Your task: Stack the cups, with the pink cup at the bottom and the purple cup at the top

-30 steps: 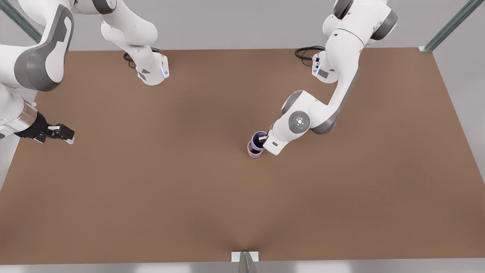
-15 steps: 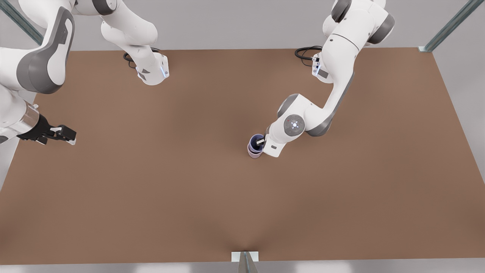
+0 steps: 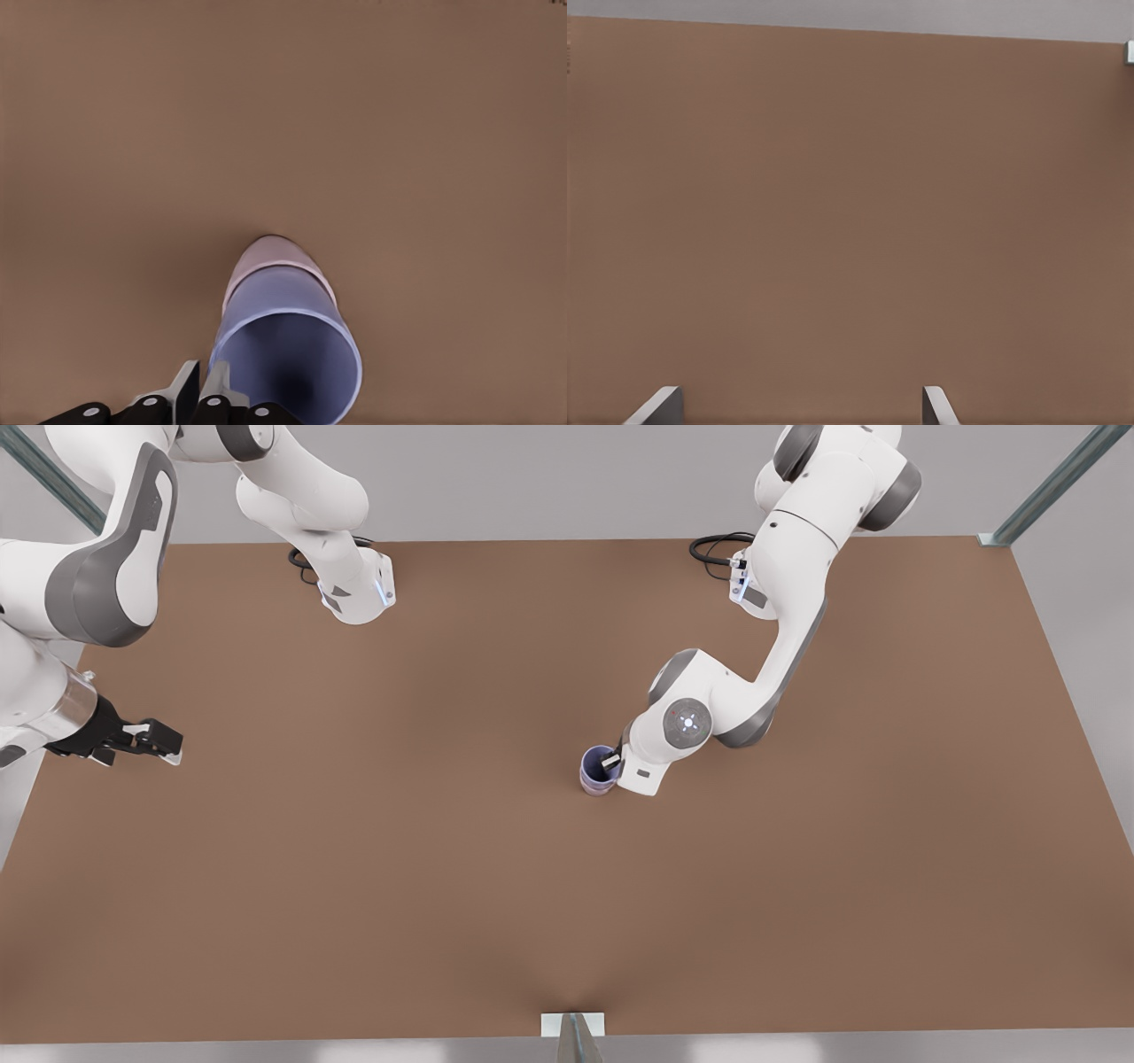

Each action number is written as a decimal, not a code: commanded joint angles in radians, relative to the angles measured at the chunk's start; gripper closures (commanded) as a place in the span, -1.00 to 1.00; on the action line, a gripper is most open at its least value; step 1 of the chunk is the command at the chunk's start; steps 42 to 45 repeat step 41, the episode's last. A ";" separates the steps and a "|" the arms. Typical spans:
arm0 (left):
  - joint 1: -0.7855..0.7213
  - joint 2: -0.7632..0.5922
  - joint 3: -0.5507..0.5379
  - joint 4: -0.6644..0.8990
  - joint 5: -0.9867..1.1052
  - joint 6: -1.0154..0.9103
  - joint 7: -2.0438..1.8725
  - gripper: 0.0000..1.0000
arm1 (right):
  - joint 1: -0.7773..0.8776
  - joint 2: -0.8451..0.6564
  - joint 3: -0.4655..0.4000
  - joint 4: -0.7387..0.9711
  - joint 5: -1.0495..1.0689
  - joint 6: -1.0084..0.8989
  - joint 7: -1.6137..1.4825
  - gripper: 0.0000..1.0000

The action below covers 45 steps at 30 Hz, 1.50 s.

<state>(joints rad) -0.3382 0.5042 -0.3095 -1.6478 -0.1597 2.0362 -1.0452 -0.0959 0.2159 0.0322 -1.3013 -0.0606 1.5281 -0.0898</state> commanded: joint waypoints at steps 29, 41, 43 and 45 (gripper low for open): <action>0.148 -0.276 0.322 0.252 0.289 -0.499 1.015 -1.00 | -0.004 0.003 0.000 0.000 0.001 0.015 -0.008 -1.00; 0.243 -0.305 0.211 0.247 0.282 -0.442 1.084 -1.00 | 0.001 0.003 0.000 0.000 -0.001 0.015 -0.008 -1.00; 0.243 -0.305 0.211 0.247 0.282 -0.442 1.084 -1.00 | 0.001 0.003 0.000 0.000 -0.001 0.015 -0.008 -1.00; 0.243 -0.305 0.211 0.247 0.282 -0.442 1.084 -1.00 | 0.001 0.003 0.000 0.000 -0.001 0.015 -0.008 -1.00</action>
